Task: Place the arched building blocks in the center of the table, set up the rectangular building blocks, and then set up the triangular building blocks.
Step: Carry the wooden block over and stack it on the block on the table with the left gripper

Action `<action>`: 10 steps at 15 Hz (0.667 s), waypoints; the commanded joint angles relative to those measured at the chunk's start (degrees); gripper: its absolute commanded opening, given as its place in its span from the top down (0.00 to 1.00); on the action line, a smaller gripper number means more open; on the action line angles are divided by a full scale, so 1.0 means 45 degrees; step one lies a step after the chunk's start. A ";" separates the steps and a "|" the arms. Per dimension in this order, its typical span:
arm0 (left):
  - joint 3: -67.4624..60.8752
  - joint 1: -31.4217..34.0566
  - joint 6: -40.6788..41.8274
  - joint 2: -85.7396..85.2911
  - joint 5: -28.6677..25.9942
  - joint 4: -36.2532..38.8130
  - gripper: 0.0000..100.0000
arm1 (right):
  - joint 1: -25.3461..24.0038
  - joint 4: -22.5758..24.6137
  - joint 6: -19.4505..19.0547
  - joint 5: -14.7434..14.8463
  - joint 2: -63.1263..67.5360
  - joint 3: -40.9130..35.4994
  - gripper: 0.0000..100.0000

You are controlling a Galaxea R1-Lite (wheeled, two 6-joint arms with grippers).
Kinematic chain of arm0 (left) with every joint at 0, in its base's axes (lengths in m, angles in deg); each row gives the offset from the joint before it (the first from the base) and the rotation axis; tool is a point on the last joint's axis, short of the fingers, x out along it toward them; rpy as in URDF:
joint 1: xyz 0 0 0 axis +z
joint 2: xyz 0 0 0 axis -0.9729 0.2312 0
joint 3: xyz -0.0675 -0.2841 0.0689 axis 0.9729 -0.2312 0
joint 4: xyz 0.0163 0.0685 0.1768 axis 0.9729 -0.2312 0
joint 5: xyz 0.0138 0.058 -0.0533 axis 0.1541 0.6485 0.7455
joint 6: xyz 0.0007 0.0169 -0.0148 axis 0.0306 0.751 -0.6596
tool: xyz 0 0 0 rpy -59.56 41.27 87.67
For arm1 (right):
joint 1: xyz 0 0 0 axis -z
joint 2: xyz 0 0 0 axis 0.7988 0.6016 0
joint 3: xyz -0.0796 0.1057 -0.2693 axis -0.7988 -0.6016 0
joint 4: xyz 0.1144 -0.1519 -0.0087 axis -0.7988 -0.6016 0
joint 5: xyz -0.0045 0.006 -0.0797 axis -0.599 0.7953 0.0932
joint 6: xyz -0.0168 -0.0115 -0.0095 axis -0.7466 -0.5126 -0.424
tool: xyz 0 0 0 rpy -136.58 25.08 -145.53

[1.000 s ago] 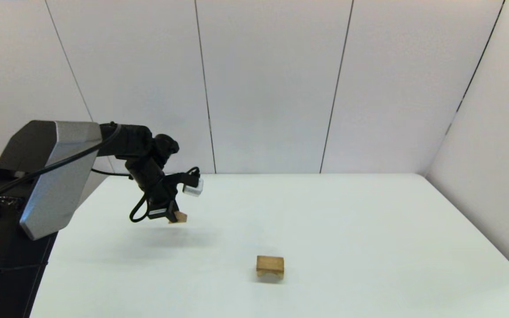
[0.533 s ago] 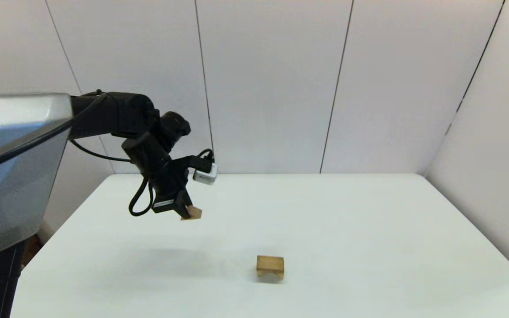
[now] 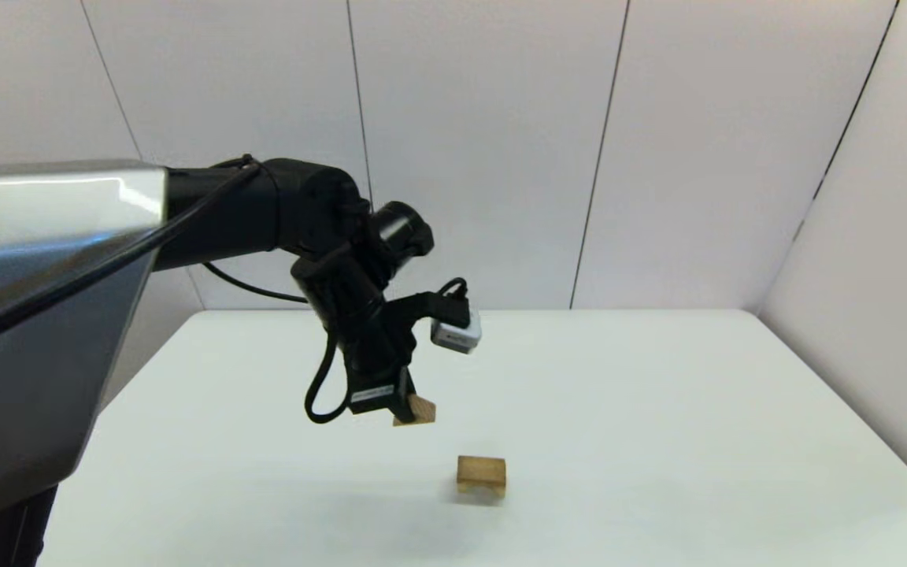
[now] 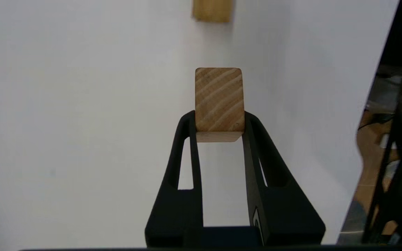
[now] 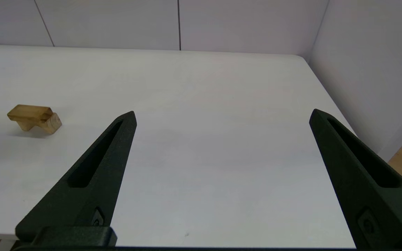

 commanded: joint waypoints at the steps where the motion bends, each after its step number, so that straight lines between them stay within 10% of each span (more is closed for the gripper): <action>1: 0.0002 -0.0922 -0.0646 0.0897 0.0006 -0.0049 1.00 | -0.0002 0.0002 -0.0006 -0.0005 -0.0005 0.0000 0.00; 10: 0.0002 -0.1800 -0.0920 0.2283 -0.0014 0.1201 1.00 | -0.0002 0.0002 -0.0006 -0.0005 -0.0005 0.0000 0.00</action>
